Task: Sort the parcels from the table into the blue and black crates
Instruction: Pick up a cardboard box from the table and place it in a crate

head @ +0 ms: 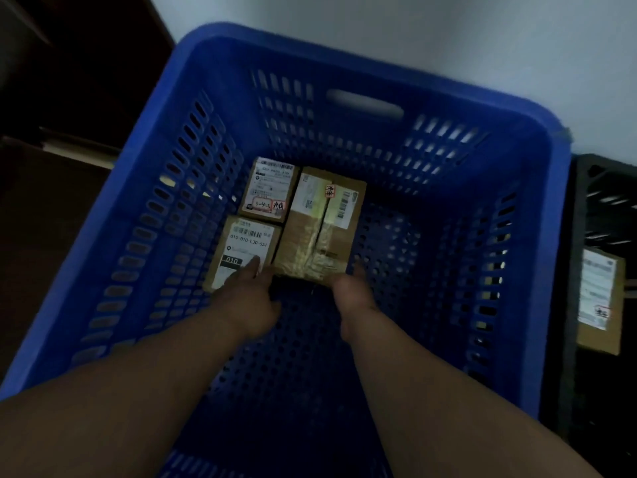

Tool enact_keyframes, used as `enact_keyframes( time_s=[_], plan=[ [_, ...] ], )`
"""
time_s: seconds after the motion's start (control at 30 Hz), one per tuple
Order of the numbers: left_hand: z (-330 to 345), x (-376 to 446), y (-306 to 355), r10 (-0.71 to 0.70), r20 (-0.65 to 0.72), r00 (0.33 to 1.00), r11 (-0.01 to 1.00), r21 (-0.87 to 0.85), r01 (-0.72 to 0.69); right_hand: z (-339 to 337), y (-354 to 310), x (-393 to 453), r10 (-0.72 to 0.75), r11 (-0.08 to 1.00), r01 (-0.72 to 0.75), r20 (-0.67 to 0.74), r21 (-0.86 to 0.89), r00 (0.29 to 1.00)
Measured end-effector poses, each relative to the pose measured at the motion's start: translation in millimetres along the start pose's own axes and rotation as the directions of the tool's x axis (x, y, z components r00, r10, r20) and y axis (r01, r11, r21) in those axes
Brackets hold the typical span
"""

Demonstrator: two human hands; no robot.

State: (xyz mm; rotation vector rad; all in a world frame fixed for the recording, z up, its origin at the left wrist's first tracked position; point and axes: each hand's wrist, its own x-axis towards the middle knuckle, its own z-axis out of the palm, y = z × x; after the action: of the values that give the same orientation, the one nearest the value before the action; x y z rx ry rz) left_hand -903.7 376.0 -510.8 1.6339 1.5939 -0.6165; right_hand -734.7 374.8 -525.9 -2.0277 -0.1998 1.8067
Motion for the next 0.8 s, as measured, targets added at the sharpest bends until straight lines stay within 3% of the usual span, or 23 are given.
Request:
enact_keyframes(
  time_s=[0.3,0.43,0.7,0.8],
  plan=[
    [-19.1,-97.6,38.4,0.010,-0.062,0.998,0.998,-0.059,-0.013,-32.2,-15.9,-97.0,-0.014,0.920,0.064,0.132,-0.386,0.991],
    [-31.6,-150.4,64.6,0.015,-0.133,0.991,0.996,-0.080,-0.026,-53.7,-33.2,-162.3,-0.144,0.837,0.228,0.202,-0.497,0.969],
    [-46.2,-268.0,122.4,0.155,-0.262,0.953,0.988,0.023,-0.154,-144.1,-19.5,-313.9,-0.407,0.805,0.420,0.124,-0.419,0.905],
    [-40.1,-318.2,148.9,0.244,-0.277,0.929,0.970,0.084,-0.229,-183.2,10.0,-365.1,-0.430,0.828,0.428,0.081,-0.361,0.899]
  ],
)
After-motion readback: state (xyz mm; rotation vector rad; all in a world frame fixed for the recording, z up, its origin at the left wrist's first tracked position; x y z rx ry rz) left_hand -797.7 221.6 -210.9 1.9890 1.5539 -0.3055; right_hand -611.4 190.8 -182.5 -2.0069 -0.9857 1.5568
